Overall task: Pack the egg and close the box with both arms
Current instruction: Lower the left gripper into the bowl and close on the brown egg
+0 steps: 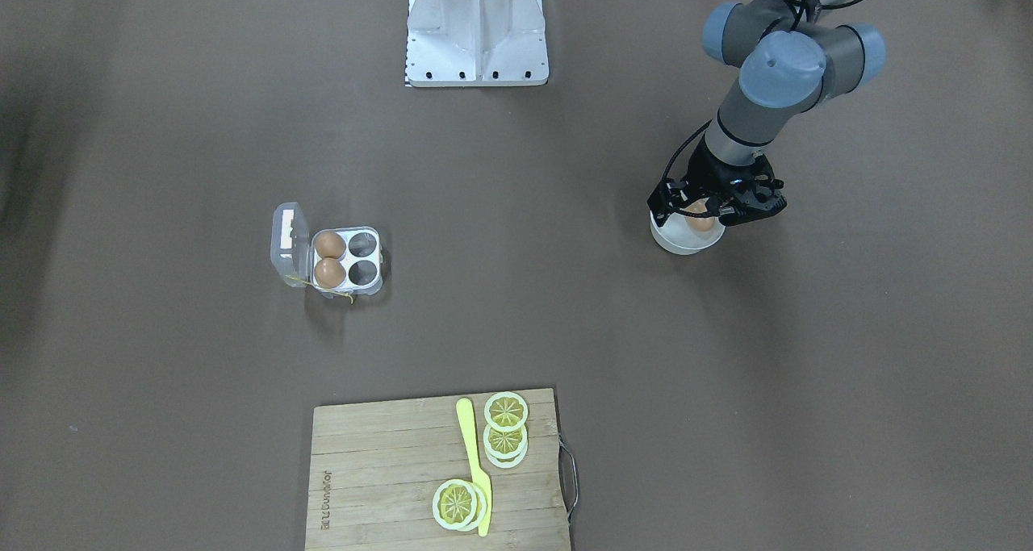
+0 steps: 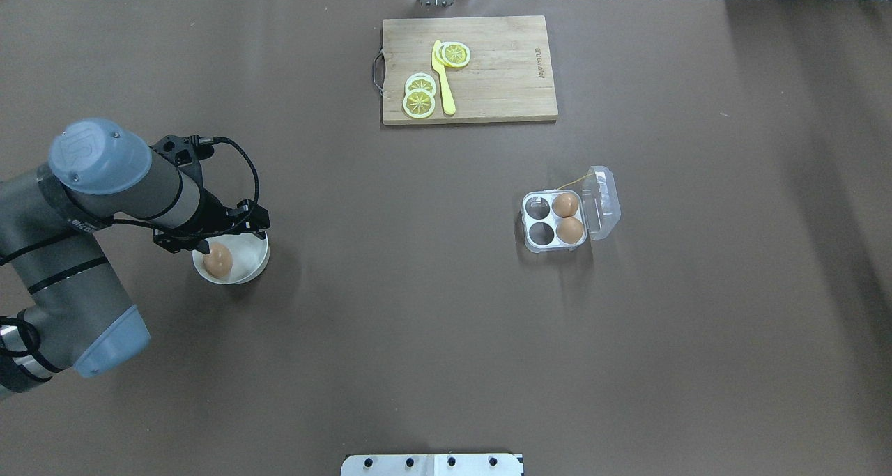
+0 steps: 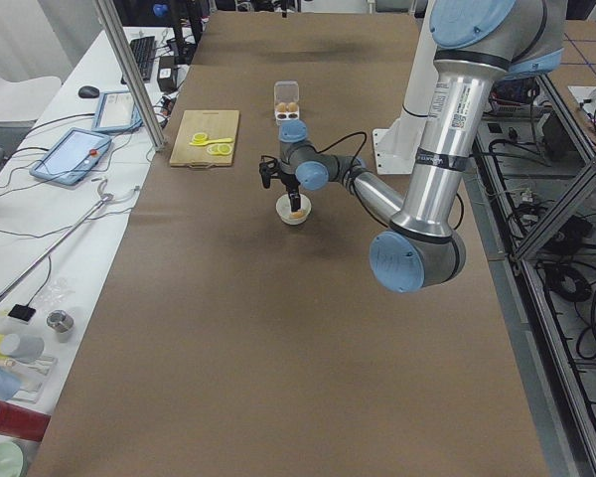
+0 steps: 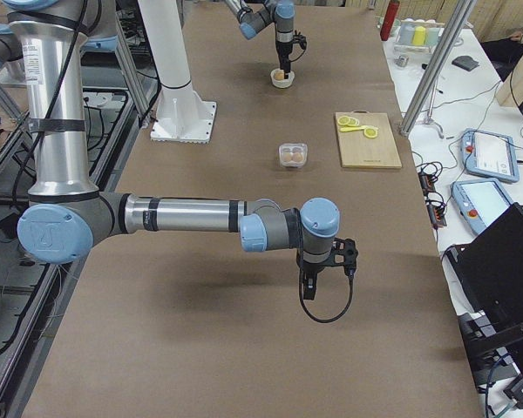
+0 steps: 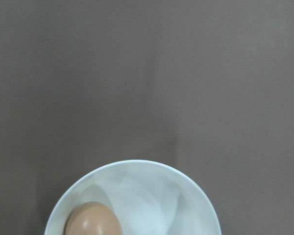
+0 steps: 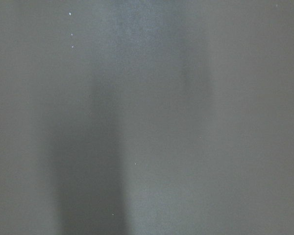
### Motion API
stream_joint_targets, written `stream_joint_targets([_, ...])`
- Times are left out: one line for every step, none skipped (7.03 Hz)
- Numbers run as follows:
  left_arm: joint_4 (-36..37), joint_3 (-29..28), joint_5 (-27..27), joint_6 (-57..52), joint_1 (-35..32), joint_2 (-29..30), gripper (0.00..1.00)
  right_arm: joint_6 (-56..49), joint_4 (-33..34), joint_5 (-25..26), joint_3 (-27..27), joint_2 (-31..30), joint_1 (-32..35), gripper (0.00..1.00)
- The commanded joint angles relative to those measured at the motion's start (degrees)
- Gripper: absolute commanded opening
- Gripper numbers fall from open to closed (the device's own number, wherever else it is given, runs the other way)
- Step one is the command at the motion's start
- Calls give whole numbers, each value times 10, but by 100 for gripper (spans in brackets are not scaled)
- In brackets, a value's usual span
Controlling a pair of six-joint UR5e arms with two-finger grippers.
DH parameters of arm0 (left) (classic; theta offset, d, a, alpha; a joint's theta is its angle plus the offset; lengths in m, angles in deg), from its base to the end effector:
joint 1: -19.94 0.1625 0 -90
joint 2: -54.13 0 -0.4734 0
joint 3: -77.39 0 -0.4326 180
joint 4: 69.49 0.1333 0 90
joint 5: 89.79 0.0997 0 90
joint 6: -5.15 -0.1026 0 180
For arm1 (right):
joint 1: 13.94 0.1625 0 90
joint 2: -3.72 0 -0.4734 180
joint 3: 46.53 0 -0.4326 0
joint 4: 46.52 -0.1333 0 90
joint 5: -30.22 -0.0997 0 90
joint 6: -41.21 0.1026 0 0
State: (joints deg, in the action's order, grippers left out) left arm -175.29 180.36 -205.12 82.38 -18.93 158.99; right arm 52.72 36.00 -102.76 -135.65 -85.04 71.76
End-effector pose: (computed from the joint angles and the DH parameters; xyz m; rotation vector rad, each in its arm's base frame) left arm 0.4423 -0.4713 0.4164 -0.0524 0.8586 -0.2589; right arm 0.0218 -0.5550 0.6938 0.0261 -0.7598 0.0684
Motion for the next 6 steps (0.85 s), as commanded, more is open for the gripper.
stream_joint_targets([5, 0, 0, -2, 0, -1, 92, 0, 0, -1, 0, 0, 0, 100])
stream_joint_targets([6, -3, 1, -2, 1, -2, 87, 0, 0, -1, 0, 0, 0, 100])
stream_joint_targets([7, -3, 1, -2, 1, -9, 87, 0, -1, -1, 0, 1, 0, 100])
stream_joint_targets([12, -2, 1, -2, 1, -9, 87, 0, -1, -1, 0, 1, 0, 100])
stream_joint_targets([28, 6, 1, -3, 0, -9, 87, 0, 0, -1, -1, 1, 0, 100])
stream_joint_targets([45, 14, 1, -3, -1, -8, 87, 0, -1, -2, -1, 1, 0, 100])
